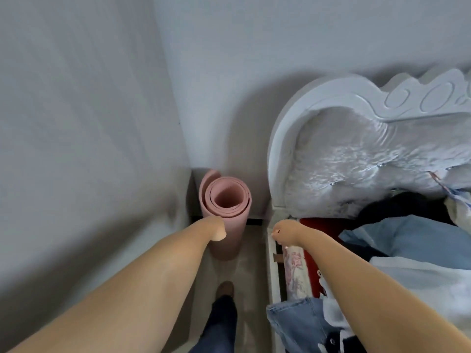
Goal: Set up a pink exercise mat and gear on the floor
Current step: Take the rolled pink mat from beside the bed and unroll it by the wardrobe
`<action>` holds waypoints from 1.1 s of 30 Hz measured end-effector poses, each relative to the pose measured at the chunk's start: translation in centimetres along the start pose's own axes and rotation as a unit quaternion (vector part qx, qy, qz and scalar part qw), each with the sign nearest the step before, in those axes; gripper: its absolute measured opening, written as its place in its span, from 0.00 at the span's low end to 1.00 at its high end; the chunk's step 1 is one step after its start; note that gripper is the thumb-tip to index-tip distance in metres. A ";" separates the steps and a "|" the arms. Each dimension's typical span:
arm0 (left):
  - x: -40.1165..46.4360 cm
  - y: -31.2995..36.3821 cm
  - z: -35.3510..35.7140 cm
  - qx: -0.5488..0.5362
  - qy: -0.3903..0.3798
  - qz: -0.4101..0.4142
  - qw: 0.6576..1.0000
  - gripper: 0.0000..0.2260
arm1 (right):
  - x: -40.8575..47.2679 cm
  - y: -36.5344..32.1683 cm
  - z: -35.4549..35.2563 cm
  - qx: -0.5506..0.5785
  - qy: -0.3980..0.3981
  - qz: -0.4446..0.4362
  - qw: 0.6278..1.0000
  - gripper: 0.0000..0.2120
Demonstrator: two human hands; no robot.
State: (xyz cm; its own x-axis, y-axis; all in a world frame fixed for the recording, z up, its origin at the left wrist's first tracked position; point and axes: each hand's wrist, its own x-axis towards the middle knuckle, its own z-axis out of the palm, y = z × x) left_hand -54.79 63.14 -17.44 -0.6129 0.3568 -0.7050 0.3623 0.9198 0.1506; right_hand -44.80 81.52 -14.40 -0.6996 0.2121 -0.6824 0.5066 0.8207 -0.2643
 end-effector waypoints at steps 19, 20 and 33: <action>19.7 -5.4 -3.1 -0.406 0.048 -0.235 0.882 0.36 | 21.6 -2.5 1.1 0.298 -0.074 0.122 0.944 0.30; 20.4 -5.7 -2.8 -0.449 0.038 -0.226 0.864 0.33 | 22.3 -2.6 1.5 0.332 -0.083 0.128 0.931 0.30; 21.4 -6.3 -0.8 -0.556 -0.019 -0.202 0.806 0.21 | 26.0 -2.4 5.8 0.559 -0.105 0.230 0.790 0.22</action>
State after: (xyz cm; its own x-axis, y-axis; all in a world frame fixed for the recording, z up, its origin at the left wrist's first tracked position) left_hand -70.73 65.11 -32.93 -0.4947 0.0059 -0.8690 -0.7268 0.5455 0.4174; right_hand -61.28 82.03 -35.49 -0.2729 0.1624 -0.9482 0.8930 -0.3239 -0.3125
